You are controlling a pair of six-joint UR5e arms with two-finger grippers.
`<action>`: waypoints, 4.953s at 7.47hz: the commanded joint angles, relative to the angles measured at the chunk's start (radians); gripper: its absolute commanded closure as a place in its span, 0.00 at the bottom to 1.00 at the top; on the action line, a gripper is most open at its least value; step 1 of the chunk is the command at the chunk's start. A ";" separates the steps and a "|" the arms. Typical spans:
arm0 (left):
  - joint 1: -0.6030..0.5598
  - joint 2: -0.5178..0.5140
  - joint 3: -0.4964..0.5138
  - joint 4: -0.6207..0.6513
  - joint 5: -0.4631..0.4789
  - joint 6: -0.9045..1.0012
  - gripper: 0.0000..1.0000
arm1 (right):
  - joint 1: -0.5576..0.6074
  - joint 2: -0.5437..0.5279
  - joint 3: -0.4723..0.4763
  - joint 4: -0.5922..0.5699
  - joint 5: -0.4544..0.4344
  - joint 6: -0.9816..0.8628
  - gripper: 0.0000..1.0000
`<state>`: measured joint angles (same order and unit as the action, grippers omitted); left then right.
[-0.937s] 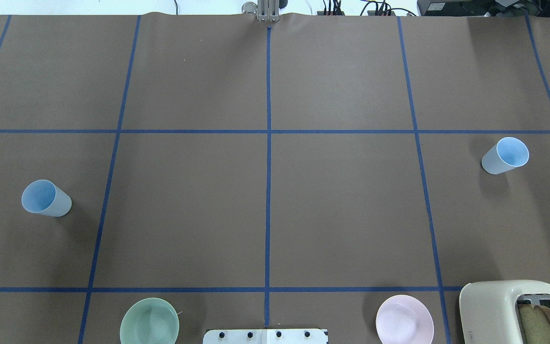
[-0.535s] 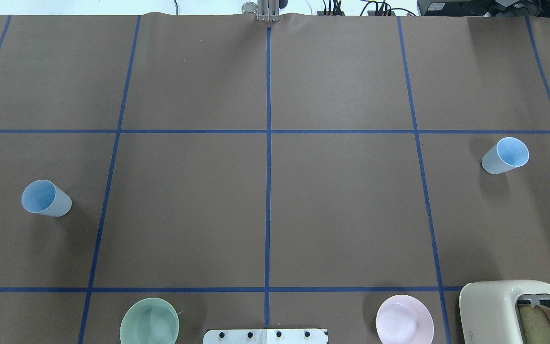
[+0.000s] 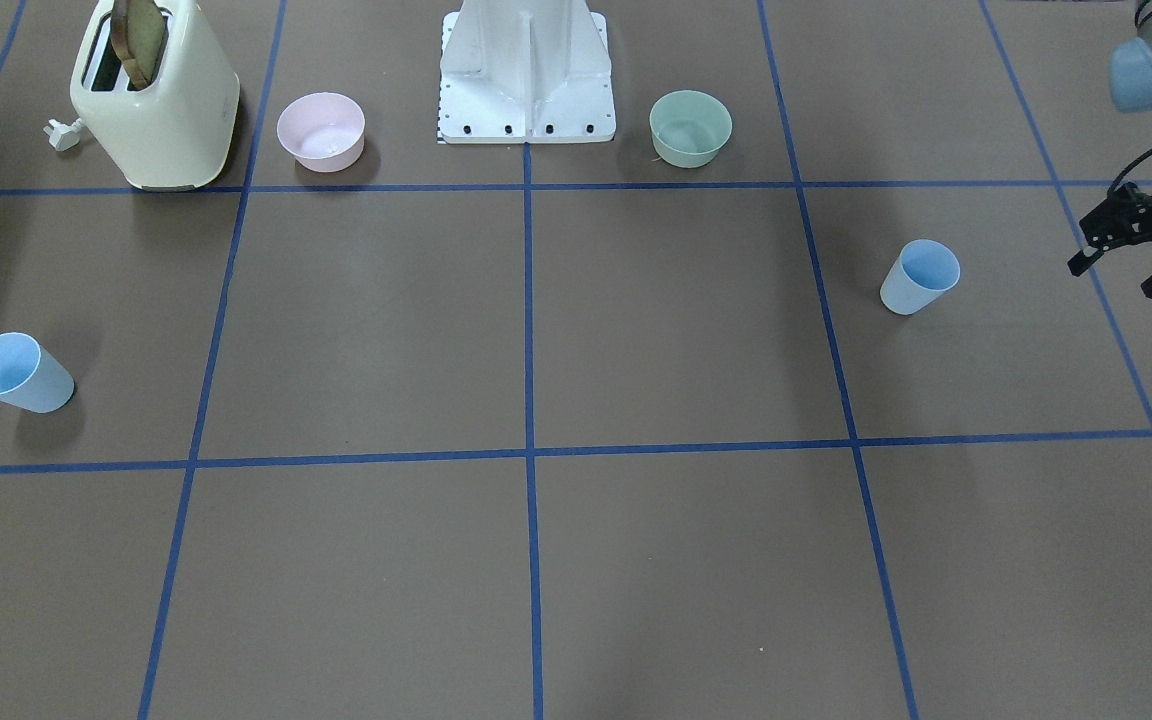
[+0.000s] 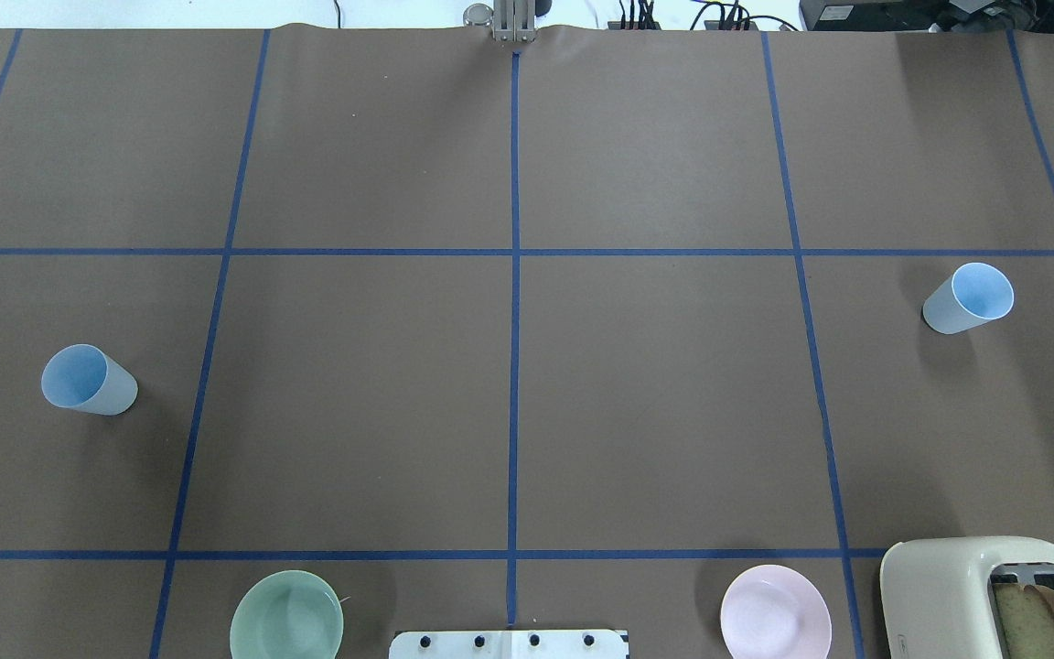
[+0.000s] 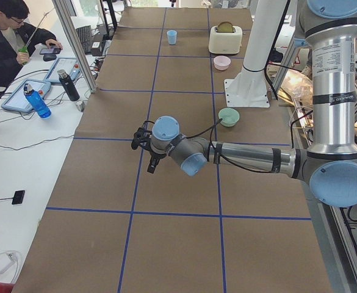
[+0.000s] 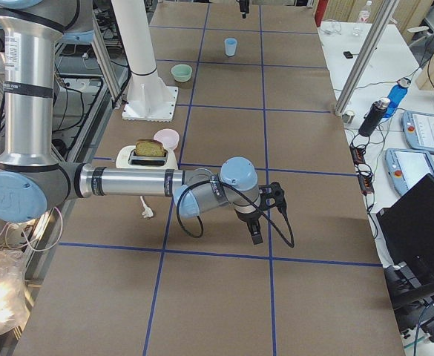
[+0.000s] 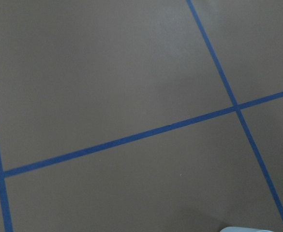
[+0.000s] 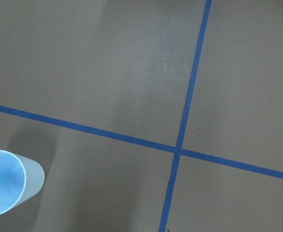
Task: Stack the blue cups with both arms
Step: 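Reach the left gripper down to the light blue cup and grasp it, then carry the light blue cup with the left gripper to the table center, then set the cup down upright, open the left gripper and withdraw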
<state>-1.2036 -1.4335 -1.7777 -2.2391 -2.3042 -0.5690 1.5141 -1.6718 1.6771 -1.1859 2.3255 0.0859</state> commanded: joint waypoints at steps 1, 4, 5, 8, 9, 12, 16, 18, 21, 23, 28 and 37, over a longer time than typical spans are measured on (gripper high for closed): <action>0.163 0.013 -0.058 0.001 0.125 -0.173 0.02 | 0.000 -0.002 -0.002 0.000 -0.002 -0.002 0.00; 0.358 0.016 -0.075 0.003 0.305 -0.210 0.04 | 0.000 -0.003 -0.004 -0.001 -0.002 -0.002 0.00; 0.375 0.018 -0.069 0.004 0.324 -0.197 0.28 | 0.000 -0.003 -0.004 -0.001 -0.002 0.000 0.00; 0.400 0.034 -0.078 0.001 0.324 -0.190 1.00 | 0.000 -0.002 -0.005 -0.001 -0.002 0.000 0.00; 0.400 0.033 -0.089 0.003 0.315 -0.171 1.00 | 0.000 -0.002 -0.004 0.000 -0.002 0.000 0.00; 0.337 -0.004 -0.234 0.153 0.186 -0.169 1.00 | 0.000 0.000 -0.004 -0.001 0.000 0.000 0.00; 0.421 -0.607 -0.204 0.744 0.239 -0.308 1.00 | 0.000 -0.002 -0.004 0.000 0.000 -0.002 0.00; 0.553 -0.785 -0.079 0.776 0.328 -0.463 1.00 | 0.000 -0.002 -0.005 0.000 0.000 -0.002 0.00; 0.679 -0.967 0.183 0.674 0.445 -0.529 1.00 | 0.000 -0.002 -0.005 -0.001 0.002 0.000 0.00; 0.710 -0.966 0.265 0.564 0.491 -0.531 1.00 | 0.000 -0.002 -0.005 -0.001 0.002 0.000 0.00; 0.711 -0.958 0.264 0.562 0.494 -0.522 0.79 | 0.000 0.000 -0.007 -0.001 0.001 0.000 0.00; 0.221 -0.630 -0.121 0.797 0.197 -0.040 0.02 | -0.011 0.043 0.061 -0.014 0.069 0.170 0.00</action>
<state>-0.8484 -2.1606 -1.8770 -1.4530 -2.0279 -0.7705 1.5113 -1.6309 1.7147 -1.1917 2.3891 0.1988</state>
